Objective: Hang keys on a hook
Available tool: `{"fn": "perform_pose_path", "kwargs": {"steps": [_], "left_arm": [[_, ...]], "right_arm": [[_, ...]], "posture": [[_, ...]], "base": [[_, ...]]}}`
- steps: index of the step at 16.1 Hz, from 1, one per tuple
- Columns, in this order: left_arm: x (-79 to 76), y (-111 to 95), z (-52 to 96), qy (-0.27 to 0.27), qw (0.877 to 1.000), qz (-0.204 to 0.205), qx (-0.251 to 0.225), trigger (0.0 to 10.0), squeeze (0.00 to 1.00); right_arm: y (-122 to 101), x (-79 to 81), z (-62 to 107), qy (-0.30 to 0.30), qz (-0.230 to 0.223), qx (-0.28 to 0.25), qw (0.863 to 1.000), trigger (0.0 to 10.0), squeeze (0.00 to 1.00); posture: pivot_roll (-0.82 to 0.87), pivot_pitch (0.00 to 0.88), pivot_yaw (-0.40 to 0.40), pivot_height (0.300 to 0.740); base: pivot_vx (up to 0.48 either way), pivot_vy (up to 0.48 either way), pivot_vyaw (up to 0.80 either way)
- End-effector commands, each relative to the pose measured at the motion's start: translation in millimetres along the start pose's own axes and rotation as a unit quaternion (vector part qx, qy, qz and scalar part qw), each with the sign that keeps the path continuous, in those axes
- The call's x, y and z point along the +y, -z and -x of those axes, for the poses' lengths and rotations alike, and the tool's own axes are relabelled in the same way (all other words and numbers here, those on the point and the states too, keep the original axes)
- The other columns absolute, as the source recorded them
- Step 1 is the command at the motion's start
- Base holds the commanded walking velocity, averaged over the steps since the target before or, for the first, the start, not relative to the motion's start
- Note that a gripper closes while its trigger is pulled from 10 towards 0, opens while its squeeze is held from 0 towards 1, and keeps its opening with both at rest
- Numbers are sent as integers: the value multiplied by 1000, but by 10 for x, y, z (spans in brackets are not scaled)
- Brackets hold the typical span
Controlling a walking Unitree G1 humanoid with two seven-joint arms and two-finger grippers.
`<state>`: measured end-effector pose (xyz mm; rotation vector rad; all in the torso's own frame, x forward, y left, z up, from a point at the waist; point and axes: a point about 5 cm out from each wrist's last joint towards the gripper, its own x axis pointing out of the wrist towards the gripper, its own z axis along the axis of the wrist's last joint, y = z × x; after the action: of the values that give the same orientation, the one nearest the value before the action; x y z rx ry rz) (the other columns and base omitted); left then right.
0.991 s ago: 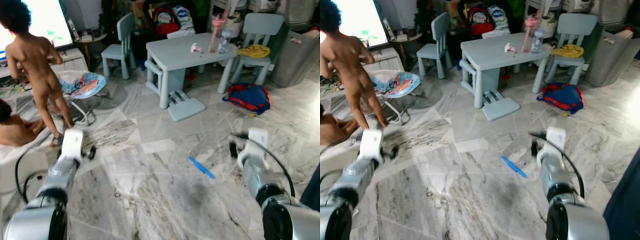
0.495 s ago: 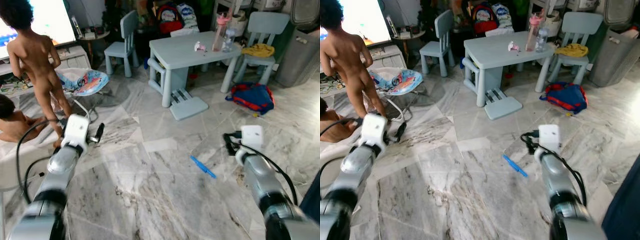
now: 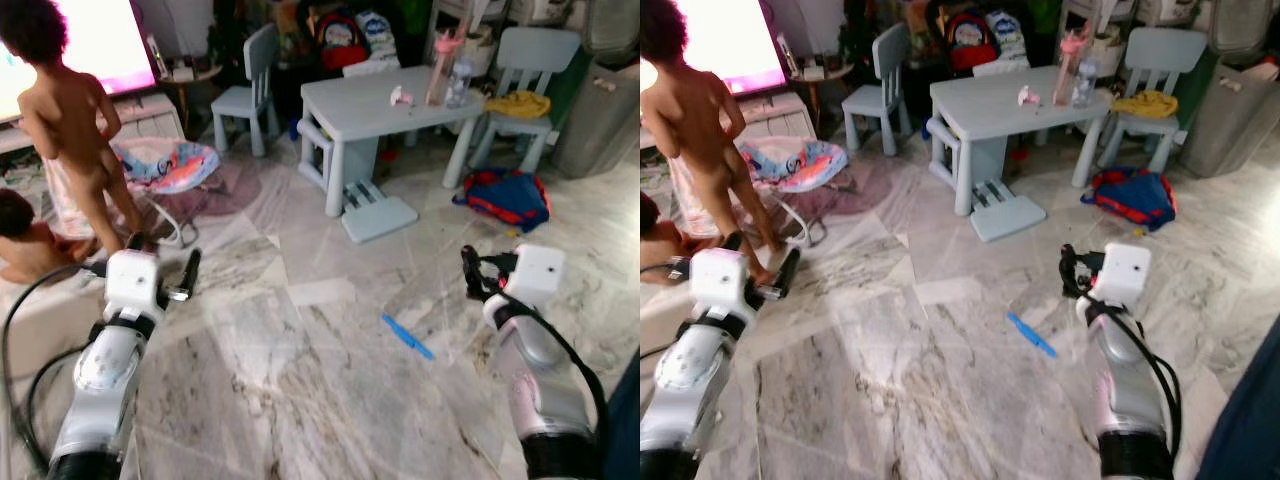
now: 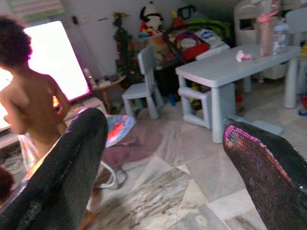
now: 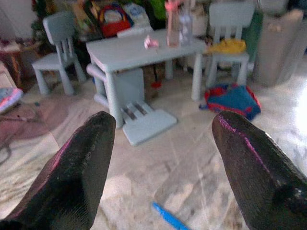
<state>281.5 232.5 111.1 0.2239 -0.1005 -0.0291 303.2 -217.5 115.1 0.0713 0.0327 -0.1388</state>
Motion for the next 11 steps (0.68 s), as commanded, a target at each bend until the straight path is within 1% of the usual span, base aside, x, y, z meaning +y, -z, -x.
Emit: {"fn": "perform_pose_path", "kwargs": {"steps": [1,2,3,4,5,6,7,8,9,10,11], "left_arm": [[20,-78,51,-15,1000,2,-6,10000,0],[10,-94,100,-12,1000,2,-8,10000,0],[-5,-118,175,-8,1000,-5,-9,10000,0],[-16,-122,251,-1,1000,5,-1,10000,0],[29,-143,281,-9,1000,-4,-4,10000,0],[70,-148,285,-14,1000,-6,0,10000,0],[89,-164,302,-16,1000,11,8,10000,0],[88,-186,318,-18,1000,10,10,10000,0],[72,-214,315,-22,1000,11,6,10000,12],[83,-325,288,-40,999,2,-20,10000,204],[119,-461,249,-51,997,-4,-50,10000,290]], "right_arm": [[-54,55,57,-3,-6,4,1000,10000,0],[-48,75,110,-9,-14,13,1000,10000,0],[-46,102,212,-24,-16,22,999,10000,0],[1,98,367,-32,-7,30,999,10000,0],[32,84,483,-36,11,36,999,10000,0],[52,62,553,-31,31,37,998,10000,0],[63,63,635,-30,33,44,998,10000,0],[38,80,693,-34,64,36,997,10000,0],[-3,104,707,-27,83,26,996,10000,0],[-138,170,663,-27,108,0,994,10000,0],[-219,218,619,-31,116,-15,993,10000,0]], "posture": [[-56,0,12,740],[-57,0,18,740],[-53,0,26,740],[-55,0,45,740],[-56,0,54,740],[-56,0,54,740],[-56,0,60,740],[-55,0,59,740],[-59,0,63,740],[-54,0,55,740],[-47,0,47,740]], "base": [[0,0,0],[0,0,0],[0,0,0],[0,0,0],[0,0,0],[0,0,0],[0,0,0],[0,0,0],[0,0,0],[0,0,0],[0,0,0]]}}
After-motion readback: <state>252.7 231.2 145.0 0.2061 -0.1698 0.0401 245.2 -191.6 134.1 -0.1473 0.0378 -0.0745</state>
